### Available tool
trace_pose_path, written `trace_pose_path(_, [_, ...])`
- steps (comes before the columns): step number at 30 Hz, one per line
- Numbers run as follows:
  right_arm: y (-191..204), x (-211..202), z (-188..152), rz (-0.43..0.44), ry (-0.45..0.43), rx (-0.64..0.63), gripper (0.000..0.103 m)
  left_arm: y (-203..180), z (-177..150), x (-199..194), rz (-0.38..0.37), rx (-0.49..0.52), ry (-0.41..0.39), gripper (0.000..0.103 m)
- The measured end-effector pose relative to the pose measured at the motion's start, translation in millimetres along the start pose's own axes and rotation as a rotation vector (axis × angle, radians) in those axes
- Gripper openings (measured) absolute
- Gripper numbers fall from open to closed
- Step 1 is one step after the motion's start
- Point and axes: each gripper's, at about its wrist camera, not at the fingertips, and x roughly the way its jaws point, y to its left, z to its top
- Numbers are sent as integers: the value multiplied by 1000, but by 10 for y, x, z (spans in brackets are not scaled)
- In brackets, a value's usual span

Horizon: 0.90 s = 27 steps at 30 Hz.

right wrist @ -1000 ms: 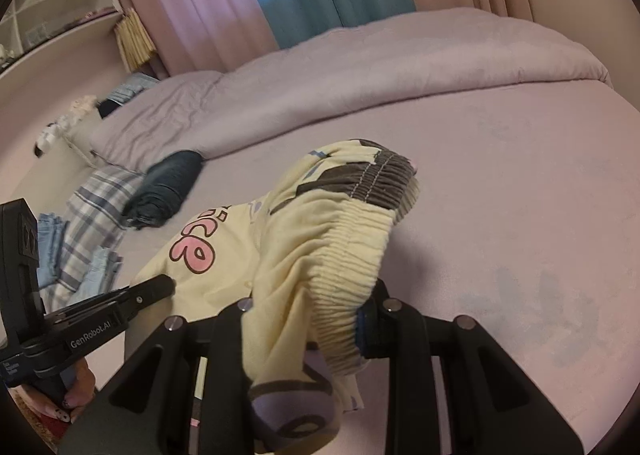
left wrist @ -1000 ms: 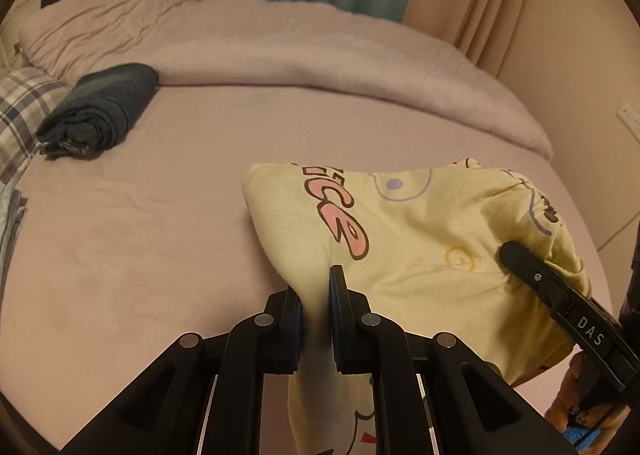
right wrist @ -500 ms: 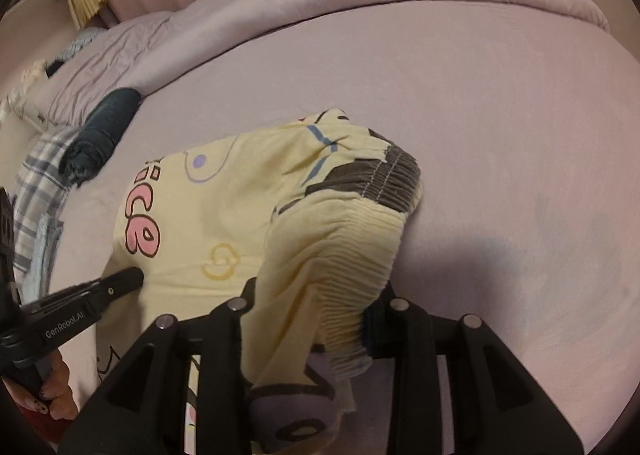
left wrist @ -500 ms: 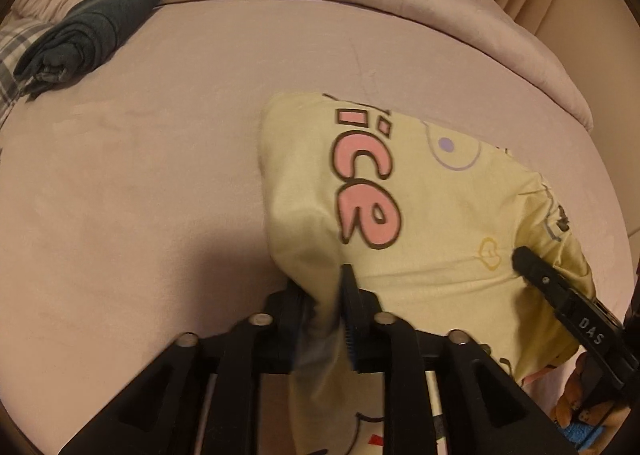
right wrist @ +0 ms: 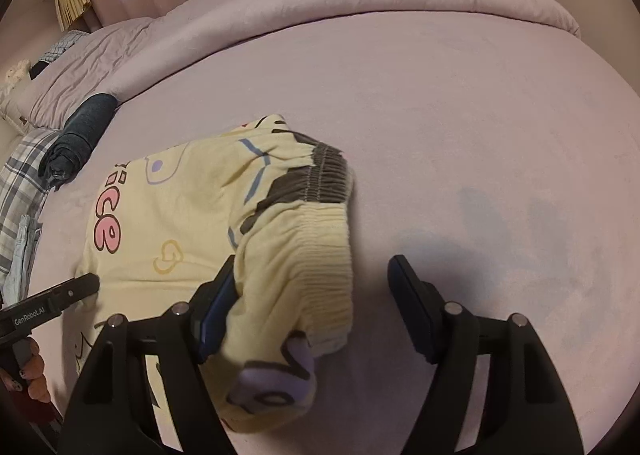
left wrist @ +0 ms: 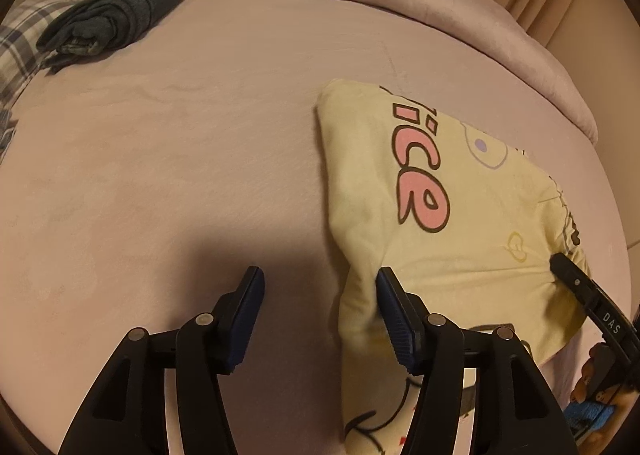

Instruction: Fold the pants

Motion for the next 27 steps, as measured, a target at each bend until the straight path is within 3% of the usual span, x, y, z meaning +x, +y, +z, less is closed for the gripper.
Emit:
trace_pose_path(8, [43,-150,35,-70,-30,-37,72,28,-161,-155,39,-2,-22,60])
trace_pose_path(16, [-115,-344,19,-128,-46,13,72,-36,-257,-382,113,27,-36,60])
trace_pose_path(20, [-68,-588,11,-203,-99,-10,74,-175,-354,-708,69,42,-98,61])
trace_pose_path(21, [-41,-691,15,-212,-117,-21,74,-221,-379,-811,54,43,-117,67])
trace_pose_path(23, [18,-898,14,-190,-147,-22,74,-310,-417,-962,44,49,-147,82])
trace_pose_path(27, [172,-1269,-52,-85,-191,-27,76,-522,-481,-1220,30,74,-204,84])
